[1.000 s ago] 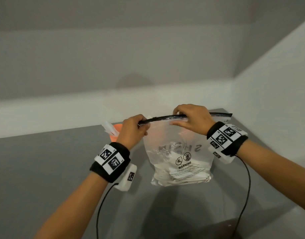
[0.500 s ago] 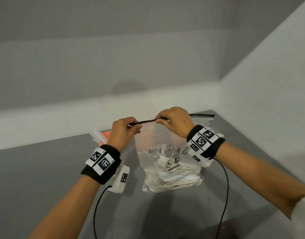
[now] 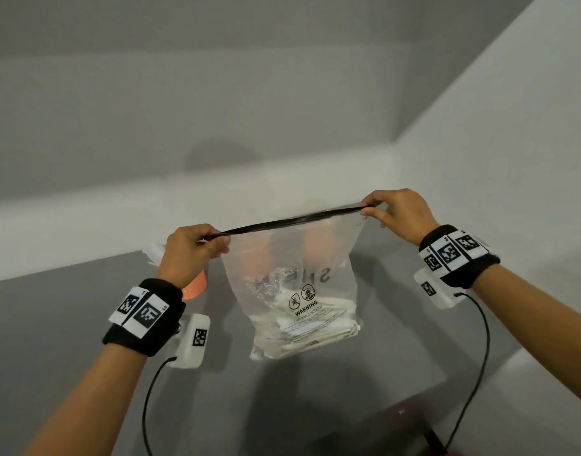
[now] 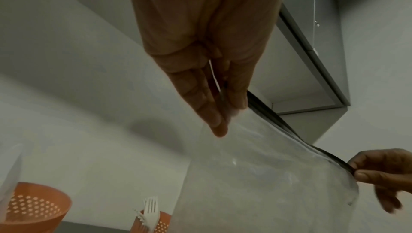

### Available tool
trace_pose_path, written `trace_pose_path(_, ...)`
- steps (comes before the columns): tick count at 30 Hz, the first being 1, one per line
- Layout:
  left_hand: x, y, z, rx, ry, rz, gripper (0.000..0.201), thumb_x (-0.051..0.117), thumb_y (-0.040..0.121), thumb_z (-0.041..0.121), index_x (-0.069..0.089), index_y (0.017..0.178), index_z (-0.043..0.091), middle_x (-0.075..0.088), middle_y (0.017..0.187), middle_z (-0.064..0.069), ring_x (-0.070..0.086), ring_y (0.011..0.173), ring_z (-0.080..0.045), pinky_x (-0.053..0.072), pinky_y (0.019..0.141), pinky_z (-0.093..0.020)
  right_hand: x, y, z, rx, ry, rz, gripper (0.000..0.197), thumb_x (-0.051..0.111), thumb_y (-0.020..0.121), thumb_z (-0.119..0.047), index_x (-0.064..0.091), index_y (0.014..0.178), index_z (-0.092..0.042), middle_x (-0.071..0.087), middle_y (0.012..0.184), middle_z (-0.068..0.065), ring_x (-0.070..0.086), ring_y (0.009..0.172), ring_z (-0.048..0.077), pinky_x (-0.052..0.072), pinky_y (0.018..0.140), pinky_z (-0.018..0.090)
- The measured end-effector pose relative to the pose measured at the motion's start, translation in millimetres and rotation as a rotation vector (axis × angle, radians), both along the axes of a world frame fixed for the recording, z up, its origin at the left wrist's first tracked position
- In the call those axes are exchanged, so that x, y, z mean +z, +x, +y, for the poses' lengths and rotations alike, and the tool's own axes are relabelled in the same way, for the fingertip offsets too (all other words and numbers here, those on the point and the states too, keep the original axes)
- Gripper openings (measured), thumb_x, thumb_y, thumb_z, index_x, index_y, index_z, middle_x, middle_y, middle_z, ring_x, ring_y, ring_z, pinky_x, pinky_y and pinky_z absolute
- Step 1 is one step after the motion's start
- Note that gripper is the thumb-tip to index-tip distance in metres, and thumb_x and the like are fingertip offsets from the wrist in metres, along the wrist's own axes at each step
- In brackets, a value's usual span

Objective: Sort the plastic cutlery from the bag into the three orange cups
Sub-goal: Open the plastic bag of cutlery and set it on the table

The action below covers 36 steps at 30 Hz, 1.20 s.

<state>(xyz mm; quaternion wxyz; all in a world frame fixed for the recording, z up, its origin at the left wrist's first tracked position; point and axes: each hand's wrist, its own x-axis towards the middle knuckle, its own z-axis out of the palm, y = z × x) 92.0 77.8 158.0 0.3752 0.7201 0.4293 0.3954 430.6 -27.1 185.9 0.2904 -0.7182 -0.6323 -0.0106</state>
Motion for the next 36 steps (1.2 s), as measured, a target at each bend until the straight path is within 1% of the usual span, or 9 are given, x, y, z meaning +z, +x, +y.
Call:
trace_pose_path(3, 10, -3, -7, -0.021, -0.021, 0.229, 0.015, 0.068, 0.082, 0.031, 0.067, 0.072, 0.020, 0.062, 0.060, 0.014, 0.056, 0.064, -0.004, 0.040, 0.064, -0.015, -2, -5, 1, 0.059, 0.010, 0.259, 0.003, 0.064, 0.087, -0.013, 0.065, 0.089, -0.015, 0.064, 0.077, -0.010, 0.066, 0.060, 0.015, 0.050, 0.071, 0.018)
trace_pose_path(5, 15, 1, -13, -0.013, 0.014, 0.259, 0.033, 0.061, 0.081, 0.052, 0.069, 0.080, 0.020, 0.065, 0.077, 0.014, 0.056, 0.080, -0.002, 0.038, 0.076, -0.022, -5, -9, 2, 0.081, 0.039, 0.341, 0.007, 0.065, 0.084, -0.007, 0.065, 0.087, -0.014, 0.064, 0.075, -0.009, 0.066, 0.067, 0.005, 0.051, 0.077, 0.021)
trace_pose_path(8, 19, 21, -15, -0.006, 0.152, 0.329, 0.055, 0.047, 0.075, 0.071, 0.070, 0.081, 0.021, 0.069, 0.086, 0.006, 0.060, 0.089, -0.013, 0.043, 0.086, -0.034, -9, -17, 1, 0.090, 0.060, 0.389, 0.009, 0.068, 0.081, -0.004, 0.068, 0.089, -0.009, 0.063, 0.073, -0.012, 0.060, 0.065, -0.013, 0.045, 0.071, 0.003)
trace_pose_path(14, 16, 68, -16, -0.049, 0.279, 0.532, 0.027, 0.056, 0.087, 0.045, 0.070, 0.086, 0.021, 0.064, 0.081, 0.008, 0.059, 0.082, -0.017, 0.045, 0.080, -0.035, -10, -24, -10, 0.085, 0.120, 0.457, 0.006, 0.069, 0.080, -0.003, 0.067, 0.084, -0.006, 0.065, 0.078, 0.002, 0.061, 0.059, -0.010, 0.046, 0.065, 0.003)
trace_pose_path(20, 11, 83, -20, -0.199, 0.251, 0.565, 0.022, 0.060, 0.088, 0.034, 0.067, 0.079, 0.015, 0.064, 0.079, 0.000, 0.057, 0.076, -0.018, 0.037, 0.065, -0.026, -9, -25, -15, -0.009, 0.161, 0.404, 0.019, 0.072, 0.080, -0.024, 0.069, 0.071, -0.008, 0.069, 0.070, 0.007, 0.065, 0.069, 0.017, 0.052, 0.073, 0.030)
trace_pose_path(23, 14, 82, -19, -0.243, 0.178, 0.483, 0.030, 0.059, 0.089, 0.033, 0.062, 0.069, 0.010, 0.063, 0.072, -0.010, 0.053, 0.067, -0.019, 0.037, 0.064, -0.029, -9, -24, -16, -0.012, 0.134, 0.408, 0.017, 0.077, 0.074, -0.025, 0.064, 0.063, -0.023, 0.066, 0.068, -0.001, 0.059, 0.063, 0.002, 0.051, 0.074, 0.027)
trace_pose_path(26, 14, 83, -19, -0.291, 0.158, 0.491, 0.018, 0.064, 0.086, 0.026, 0.066, 0.076, 0.011, 0.063, 0.076, -0.002, 0.054, 0.070, -0.013, 0.041, 0.071, -0.028, -8, -24, -16, 0.000, 0.115, 0.428, 0.014, 0.079, 0.072, -0.025, 0.067, 0.065, -0.023, 0.065, 0.067, -0.010, 0.058, 0.063, -0.003, 0.049, 0.073, 0.021)
trace_pose_path(28, 13, 85, -20, -0.317, 0.141, 0.485, 0.017, 0.066, 0.084, 0.025, 0.069, 0.082, 0.008, 0.064, 0.078, -0.002, 0.054, 0.070, -0.012, 0.044, 0.074, -0.029, -7, -26, -17, 0.009, 0.107, 0.425, 0.012, 0.079, 0.071, -0.025, 0.070, 0.070, -0.017, 0.065, 0.068, -0.010, 0.058, 0.064, -0.002, 0.048, 0.072, 0.017)
trace_pose_path(36, 11, 97, -24, -0.372, 0.182, 0.504, 0.014, 0.059, 0.089, 0.018, 0.065, 0.086, 0.006, 0.063, 0.083, -0.003, 0.054, 0.078, -0.017, 0.040, 0.070, -0.026, -2, -32, -21, 0.033, 0.118, 0.406, 0.016, 0.082, 0.067, -0.025, 0.067, 0.063, -0.024, 0.070, 0.072, 0.010, 0.059, 0.065, 0.017, 0.050, 0.069, 0.031)
